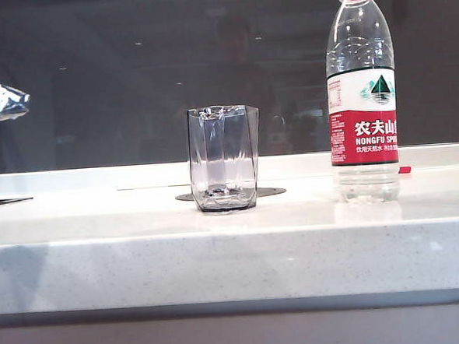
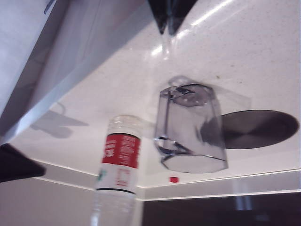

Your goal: Pick up the mineral water bottle on the table and pour water into the mug until it's half full.

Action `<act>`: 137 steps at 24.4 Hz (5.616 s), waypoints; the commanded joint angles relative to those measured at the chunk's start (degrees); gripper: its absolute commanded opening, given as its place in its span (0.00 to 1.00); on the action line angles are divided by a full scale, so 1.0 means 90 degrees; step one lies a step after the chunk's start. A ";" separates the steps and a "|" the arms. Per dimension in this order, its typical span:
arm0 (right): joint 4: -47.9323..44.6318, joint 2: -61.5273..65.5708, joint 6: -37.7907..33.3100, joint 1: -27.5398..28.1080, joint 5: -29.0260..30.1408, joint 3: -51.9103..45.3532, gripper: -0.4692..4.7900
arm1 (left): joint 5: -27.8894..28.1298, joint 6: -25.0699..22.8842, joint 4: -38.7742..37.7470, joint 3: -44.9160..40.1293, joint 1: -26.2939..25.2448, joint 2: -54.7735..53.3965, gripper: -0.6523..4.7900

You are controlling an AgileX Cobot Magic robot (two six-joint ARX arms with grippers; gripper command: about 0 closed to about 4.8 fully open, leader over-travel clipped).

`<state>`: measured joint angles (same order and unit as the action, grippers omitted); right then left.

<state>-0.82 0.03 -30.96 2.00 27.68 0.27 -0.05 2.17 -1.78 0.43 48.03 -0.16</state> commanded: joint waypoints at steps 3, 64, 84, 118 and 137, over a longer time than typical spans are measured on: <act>0.0117 -0.0015 -0.0041 -0.0508 0.0347 0.0012 0.08 | 0.0005 -0.0007 0.0058 0.0017 0.0085 -0.0005 0.11; -0.6710 0.7813 0.2941 -0.3082 -0.3696 0.0879 1.00 | 0.0027 -0.0010 0.0061 0.0015 -0.0172 -0.0005 0.11; -0.7604 0.9653 0.2907 -0.3079 -0.3628 0.1948 0.93 | 0.0005 -0.0010 0.0058 0.0015 -0.0175 -0.0005 0.11; -0.2370 0.7189 0.8534 -0.3242 -0.4976 0.3633 0.44 | 0.0005 -0.0010 0.0061 0.0017 -0.0661 -0.0005 0.11; -0.2409 0.7215 1.0588 -0.3242 -0.5085 0.3653 0.44 | 0.0022 -0.0007 0.0061 0.0017 -0.1190 -0.0019 0.11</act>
<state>-18.94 65.28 62.52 -27.14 -18.00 32.47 0.19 2.20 -1.96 0.43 37.10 -0.47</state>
